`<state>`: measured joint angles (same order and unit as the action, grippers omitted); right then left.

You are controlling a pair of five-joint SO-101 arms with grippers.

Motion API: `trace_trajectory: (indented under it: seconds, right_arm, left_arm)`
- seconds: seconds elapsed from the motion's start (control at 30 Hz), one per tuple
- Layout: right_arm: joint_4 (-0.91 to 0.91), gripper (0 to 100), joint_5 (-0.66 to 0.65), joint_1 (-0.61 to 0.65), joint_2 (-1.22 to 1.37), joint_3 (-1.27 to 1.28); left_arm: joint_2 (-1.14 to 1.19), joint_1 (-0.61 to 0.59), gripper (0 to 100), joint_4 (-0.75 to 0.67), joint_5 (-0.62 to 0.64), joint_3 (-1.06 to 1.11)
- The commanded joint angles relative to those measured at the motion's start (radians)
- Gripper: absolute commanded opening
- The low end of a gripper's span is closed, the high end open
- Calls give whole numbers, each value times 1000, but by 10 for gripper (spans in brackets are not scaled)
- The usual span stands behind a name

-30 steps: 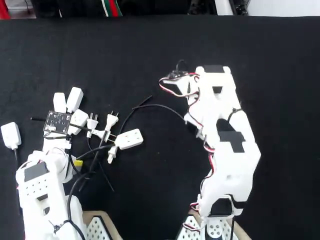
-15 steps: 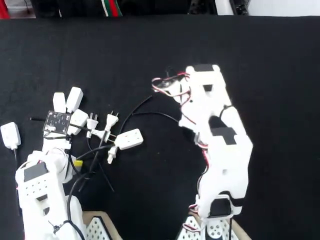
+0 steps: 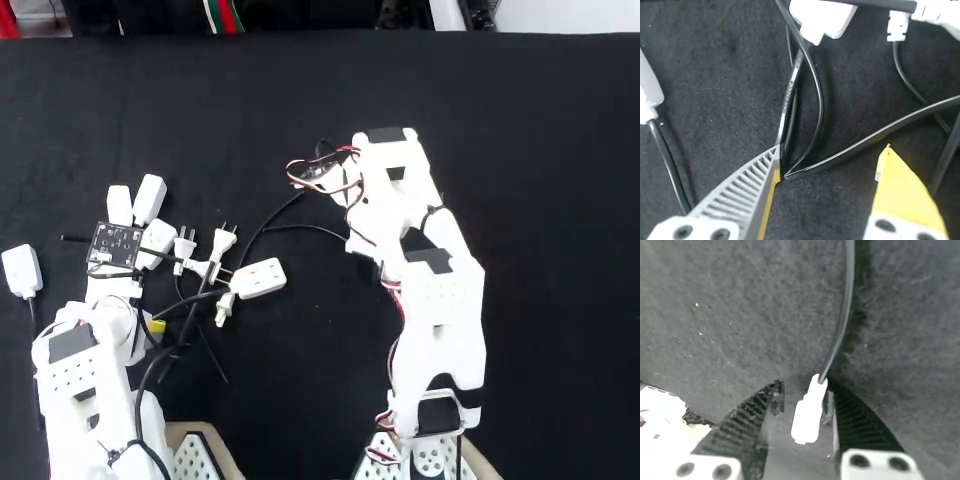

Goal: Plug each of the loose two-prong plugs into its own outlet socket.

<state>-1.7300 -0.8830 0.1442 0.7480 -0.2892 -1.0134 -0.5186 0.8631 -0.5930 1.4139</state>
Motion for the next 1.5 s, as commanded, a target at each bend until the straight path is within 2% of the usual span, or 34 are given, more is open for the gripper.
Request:
trace_trajectory:
  seconds: [0.0,0.53,0.83,1.07,1.17,1.23,1.33,1.47]
  right_arm:
    - [-35,156,-6,15,24,-27]
    - [-35,155,-5,3,27,88]
    - [-32,155,29,-115,24,107]
    - [-28,155,32,-123,28,137]
    - [-5,155,75,-123,28,143]
    - [0,120,78,-126,28,143]
    - [5,8,86,-126,28,143]
    - [5,12,137,-123,21,136]
  left_arm:
    - [-12,16,297,-8,0,-4]
    - [-12,16,297,-8,0,-4]
    - [-12,16,297,-8,0,-4]
    - [-12,15,297,-6,0,-4]
    - [-12,15,297,-6,0,-4]
    - [-12,13,297,-6,0,-4]
    - [-12,13,297,-6,0,-4]
    - [-12,15,297,-6,0,-4]
